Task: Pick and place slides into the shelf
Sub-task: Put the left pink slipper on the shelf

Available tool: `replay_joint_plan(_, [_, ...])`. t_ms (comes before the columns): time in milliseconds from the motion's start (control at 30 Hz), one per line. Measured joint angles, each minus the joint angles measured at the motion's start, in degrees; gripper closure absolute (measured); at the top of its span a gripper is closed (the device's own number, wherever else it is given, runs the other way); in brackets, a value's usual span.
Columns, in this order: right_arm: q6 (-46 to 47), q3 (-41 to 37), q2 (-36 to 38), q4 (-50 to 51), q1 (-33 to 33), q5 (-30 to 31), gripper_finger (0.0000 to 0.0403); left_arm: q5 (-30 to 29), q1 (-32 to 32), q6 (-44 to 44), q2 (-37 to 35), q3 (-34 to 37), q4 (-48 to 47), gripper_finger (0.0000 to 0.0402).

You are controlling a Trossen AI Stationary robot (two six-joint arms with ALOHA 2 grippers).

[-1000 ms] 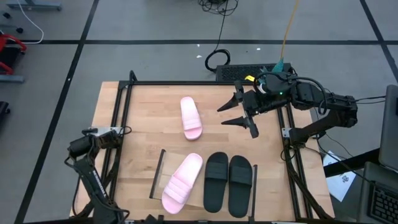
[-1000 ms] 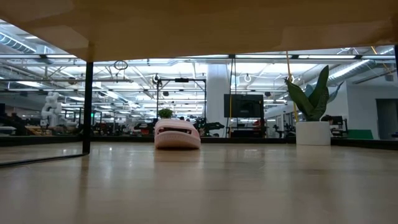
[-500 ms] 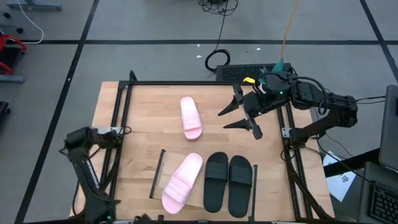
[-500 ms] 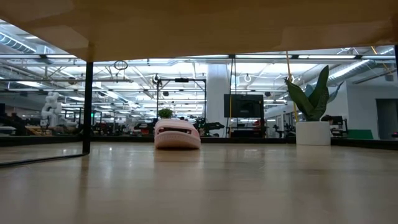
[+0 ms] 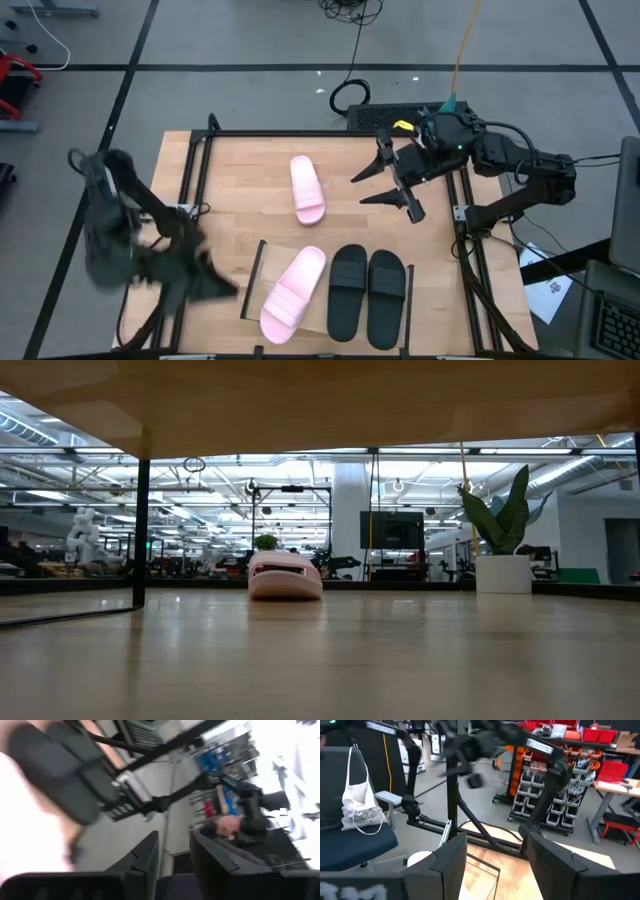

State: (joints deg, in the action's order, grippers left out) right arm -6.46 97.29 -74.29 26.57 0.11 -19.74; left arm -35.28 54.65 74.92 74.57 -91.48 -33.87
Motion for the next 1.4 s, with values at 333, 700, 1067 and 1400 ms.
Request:
replay_joint_plan(333, [-0.4, 0.0, 1.9, -2.6, -1.8, 0.1, 0.0206, 22.2, -28.5, -16.0, -15.8, 0.0, -18.6, 0.0293])
replay_joint_plan(700, [-0.6, 0.0, 1.9, -5.3, -3.9, 0.4, 0.0206, 63.0, -66.5, -40.2, -7.4, 0.1, -31.7, 0.0293])
replay_joint_plan(1067, [4.2, 0.0, 1.9, -1.9, -3.9, 0.2, 0.0206, 96.3, -80.5, -59.0, 12.0, 0.1, -33.4, 0.0293])
replay_joint_plan(1400, [3.3, 0.0, 1.9, 2.0, -3.8, 0.3, 0.0206, 107.3, -74.2, -69.6, 18.8, 0.1, -35.1, 0.0293])
